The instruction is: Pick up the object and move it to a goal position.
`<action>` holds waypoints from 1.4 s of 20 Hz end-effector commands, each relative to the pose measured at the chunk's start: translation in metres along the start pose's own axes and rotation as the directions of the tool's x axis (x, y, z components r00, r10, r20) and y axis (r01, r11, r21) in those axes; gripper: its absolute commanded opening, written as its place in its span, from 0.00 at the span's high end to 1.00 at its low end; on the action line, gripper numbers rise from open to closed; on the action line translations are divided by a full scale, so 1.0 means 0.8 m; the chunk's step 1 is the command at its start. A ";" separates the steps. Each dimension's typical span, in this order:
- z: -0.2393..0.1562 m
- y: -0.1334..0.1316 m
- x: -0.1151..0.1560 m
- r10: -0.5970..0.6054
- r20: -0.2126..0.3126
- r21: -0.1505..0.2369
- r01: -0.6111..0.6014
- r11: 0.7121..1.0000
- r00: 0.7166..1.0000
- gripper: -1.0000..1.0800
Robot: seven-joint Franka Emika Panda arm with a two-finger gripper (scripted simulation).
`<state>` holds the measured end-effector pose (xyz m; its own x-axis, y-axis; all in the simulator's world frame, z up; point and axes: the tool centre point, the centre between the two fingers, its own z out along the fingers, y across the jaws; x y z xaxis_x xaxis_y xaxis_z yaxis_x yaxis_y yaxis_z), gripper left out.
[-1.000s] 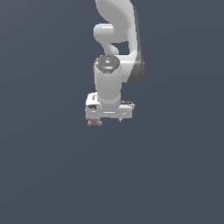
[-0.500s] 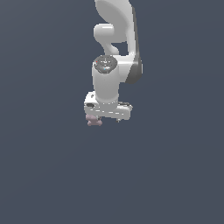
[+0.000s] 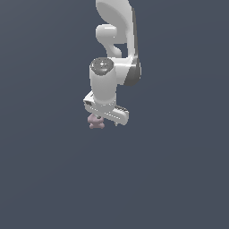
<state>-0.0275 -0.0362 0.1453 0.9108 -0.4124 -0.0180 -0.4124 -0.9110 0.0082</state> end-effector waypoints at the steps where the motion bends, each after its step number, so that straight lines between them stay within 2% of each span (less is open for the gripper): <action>1: 0.003 0.008 -0.002 0.081 0.000 0.001 -0.081 0.997 0.997 0.04; 7: 0.011 0.028 -0.009 0.270 -0.001 0.003 -0.270 0.963 0.963 0.04; 13: 0.019 0.048 -0.015 0.450 -0.002 0.006 -0.450 0.893 0.893 0.04; 19: 0.025 0.068 -0.022 0.615 -0.003 0.009 -0.615 0.789 0.789 0.04; 28: 0.034 0.097 -0.034 0.806 -0.002 0.015 -0.806 0.592 0.592 0.04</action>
<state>-0.0818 -0.0931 0.1201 0.2490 -0.9685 -0.0027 -0.9685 -0.2490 0.0050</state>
